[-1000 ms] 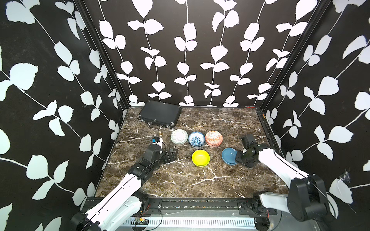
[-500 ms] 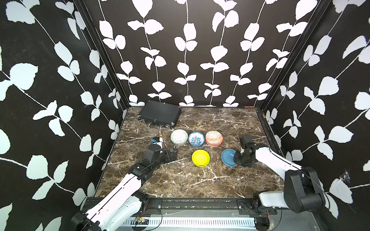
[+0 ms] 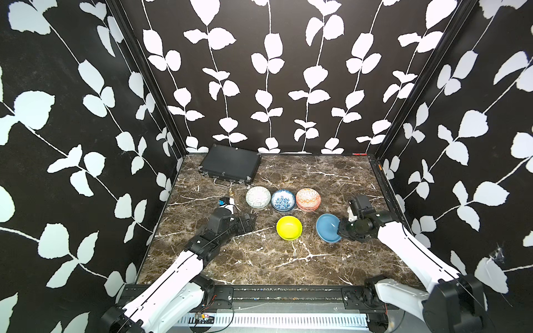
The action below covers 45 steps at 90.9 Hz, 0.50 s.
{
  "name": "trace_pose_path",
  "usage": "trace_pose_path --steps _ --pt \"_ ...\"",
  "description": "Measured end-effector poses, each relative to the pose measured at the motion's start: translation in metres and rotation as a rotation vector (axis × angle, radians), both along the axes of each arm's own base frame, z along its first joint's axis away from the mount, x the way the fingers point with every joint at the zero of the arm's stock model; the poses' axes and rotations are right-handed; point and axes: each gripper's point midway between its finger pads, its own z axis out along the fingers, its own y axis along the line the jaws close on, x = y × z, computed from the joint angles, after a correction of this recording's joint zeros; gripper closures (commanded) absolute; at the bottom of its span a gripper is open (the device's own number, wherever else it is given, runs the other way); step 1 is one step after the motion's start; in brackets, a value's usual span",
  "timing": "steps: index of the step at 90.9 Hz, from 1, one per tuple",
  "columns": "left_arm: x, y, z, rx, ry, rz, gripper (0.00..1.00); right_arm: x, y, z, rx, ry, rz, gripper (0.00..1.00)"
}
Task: Stack the bowls
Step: Pick up the bowl from the center of the board, then place the bowl on the bowl.
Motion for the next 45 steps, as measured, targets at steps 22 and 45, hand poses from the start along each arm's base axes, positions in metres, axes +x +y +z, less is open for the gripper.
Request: trace_pose_path --steps 22,45 --pt "0.000 0.000 0.002 -0.003 -0.006 0.000 0.01 0.014 0.056 0.023 0.003 0.002 0.133 1.00" --pt "0.000 0.000 0.004 -0.006 -0.012 0.000 0.01 0.037 0.108 0.012 -0.031 0.035 0.211 1.00"
